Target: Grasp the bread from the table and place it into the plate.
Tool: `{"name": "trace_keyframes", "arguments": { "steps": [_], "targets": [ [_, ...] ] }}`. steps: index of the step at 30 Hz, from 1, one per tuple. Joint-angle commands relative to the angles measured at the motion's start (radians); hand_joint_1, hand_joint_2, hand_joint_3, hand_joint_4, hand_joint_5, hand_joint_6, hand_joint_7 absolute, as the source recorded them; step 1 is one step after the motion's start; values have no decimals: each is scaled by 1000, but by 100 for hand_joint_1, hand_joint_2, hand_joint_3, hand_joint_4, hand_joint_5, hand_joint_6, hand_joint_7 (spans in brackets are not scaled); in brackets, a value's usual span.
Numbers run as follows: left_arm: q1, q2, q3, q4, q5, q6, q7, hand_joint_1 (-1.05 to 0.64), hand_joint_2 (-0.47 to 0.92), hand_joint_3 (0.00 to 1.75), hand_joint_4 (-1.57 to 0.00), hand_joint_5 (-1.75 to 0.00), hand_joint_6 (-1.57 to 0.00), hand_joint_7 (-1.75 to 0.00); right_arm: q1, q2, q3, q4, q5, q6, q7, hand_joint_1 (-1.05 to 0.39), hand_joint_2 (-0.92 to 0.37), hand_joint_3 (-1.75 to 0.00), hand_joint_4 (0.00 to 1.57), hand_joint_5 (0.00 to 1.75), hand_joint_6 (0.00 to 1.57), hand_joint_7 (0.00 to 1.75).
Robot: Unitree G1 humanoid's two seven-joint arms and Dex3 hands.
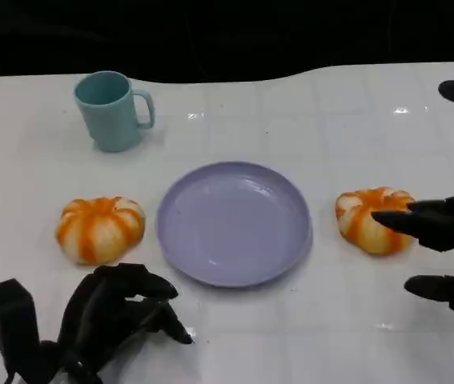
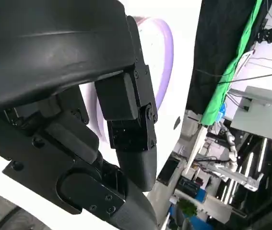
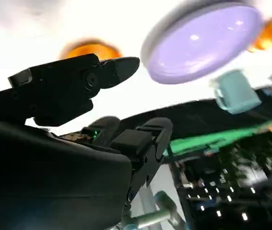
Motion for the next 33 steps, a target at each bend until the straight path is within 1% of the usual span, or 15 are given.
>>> {"name": "trace_keyframes", "arguments": {
  "steps": [1, 4, 7, 10, 13, 21, 26, 33],
  "targets": [
    [-6, 14, 3, 12, 6, -12, 4, -105, 69, 0, -157, -61, -157, -23, -28, -42, 8, -45, -70, 68, 10, -39, -84, 0, 8, 19, 29, 0],
    [-6, 16, 3, 10, 7, -7, 6, -105, 69, 0, -157, -61, -157, -23, -54, -52, 30, -59, -134, 114, 11, -40, -83, 0, 4, 18, 25, 0],
    [-6, 17, 3, 11, 7, -10, 6, -105, 69, 0, -157, -61, -157, -23, -87, -50, 61, -55, -194, 162, 9, -40, -81, 0, 2, 19, 20, 0],
    [-7, 16, 5, 13, 6, -14, 5, -105, 69, 0, -157, -61, -157, -23, -129, -45, 98, -25, -241, 196, 0, -40, -80, 0, 1, 21, 18, 0],
    [-7, 18, 6, 14, 5, -12, 3, -105, 69, 0, -157, -61, -157, -24, -166, -45, 133, 18, -273, 211, -22, -41, -79, 0, 1, 24, 20, 1],
    [-8, 22, 9, 18, 2, -14, -6, -105, 69, 0, -157, -61, -157, -24, -293, -29, 248, 195, -337, 237, -77, -43, -78, 0, 0, 33, 23, 1],
    [-8, 22, 10, 19, 0, -11, -4, -105, 69, 0, -157, -61, -157, -23, -383, -11, 322, 342, -370, 261, -117, -44, -77, 0, 5, 37, 25, 2],
    [-6, 23, 10, 18, -1, -13, -7, -105, 69, 0, -157, -61, -157, -23, -491, 22, 404, 552, -374, 263, -179, -35, -76, 0, 9, 35, 28, 1]
  ]
}}
